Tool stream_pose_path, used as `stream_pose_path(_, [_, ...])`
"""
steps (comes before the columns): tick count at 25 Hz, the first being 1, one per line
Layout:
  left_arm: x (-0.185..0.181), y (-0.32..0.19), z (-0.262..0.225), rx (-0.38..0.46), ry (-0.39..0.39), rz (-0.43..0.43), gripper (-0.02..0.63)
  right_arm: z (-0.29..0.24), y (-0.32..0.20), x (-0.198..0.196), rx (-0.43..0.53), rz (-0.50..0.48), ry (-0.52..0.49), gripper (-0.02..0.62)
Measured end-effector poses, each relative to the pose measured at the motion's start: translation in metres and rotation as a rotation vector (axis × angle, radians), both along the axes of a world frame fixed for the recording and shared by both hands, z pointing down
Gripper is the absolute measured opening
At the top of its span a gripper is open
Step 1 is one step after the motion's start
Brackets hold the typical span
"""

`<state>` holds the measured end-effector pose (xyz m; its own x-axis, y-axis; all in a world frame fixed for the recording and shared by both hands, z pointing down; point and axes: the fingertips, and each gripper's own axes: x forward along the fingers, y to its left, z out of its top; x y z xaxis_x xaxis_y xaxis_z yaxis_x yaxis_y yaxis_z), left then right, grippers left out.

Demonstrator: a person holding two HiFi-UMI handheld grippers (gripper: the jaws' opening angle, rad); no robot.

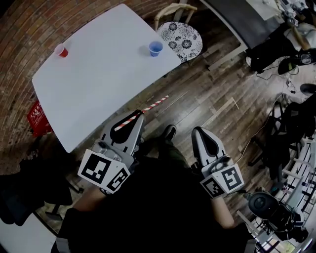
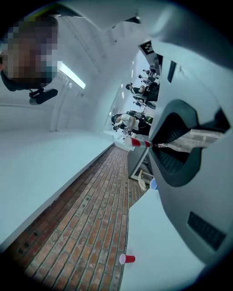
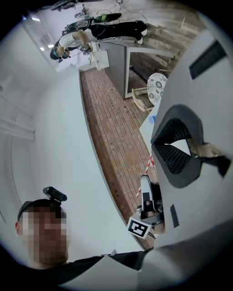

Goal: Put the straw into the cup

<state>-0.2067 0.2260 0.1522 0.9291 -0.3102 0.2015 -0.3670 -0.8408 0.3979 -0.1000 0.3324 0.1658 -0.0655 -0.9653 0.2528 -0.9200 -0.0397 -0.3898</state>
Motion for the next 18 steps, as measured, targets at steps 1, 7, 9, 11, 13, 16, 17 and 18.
stream_pose_path(1, [0.009,0.000,-0.001,0.007,-0.004,-0.009,0.038,-0.001,-0.001,0.008,0.008,-0.012,-0.004,0.028])
stream_pose_path(7, [0.075,-0.007,-0.012,0.053,-0.038,-0.055,0.038,-0.003,-0.013,0.070,0.033,-0.088,-0.020,0.028])
stream_pose_path(9, [0.095,-0.010,-0.012,0.061,-0.050,-0.070,0.038,-0.001,-0.018,0.092,0.034,-0.102,-0.033,0.028])
stream_pose_path(11, [0.113,-0.011,-0.012,0.063,-0.060,-0.087,0.038,0.001,-0.021,0.111,0.036,-0.116,-0.049,0.028])
stream_pose_path(13, [0.129,-0.009,-0.012,0.063,-0.067,-0.102,0.038,0.001,-0.021,0.129,0.043,-0.132,-0.059,0.028])
stream_pose_path(16, [0.150,-0.004,-0.011,0.063,-0.078,-0.123,0.038,0.002,-0.020,0.152,0.049,-0.153,-0.072,0.028])
stream_pose_path(17, [0.156,-0.002,-0.011,0.064,-0.082,-0.129,0.038,0.002,-0.020,0.159,0.049,-0.160,-0.078,0.028])
stream_pose_path(18, [0.161,0.000,-0.011,0.064,-0.086,-0.136,0.038,0.003,-0.019,0.165,0.048,-0.169,-0.083,0.028])
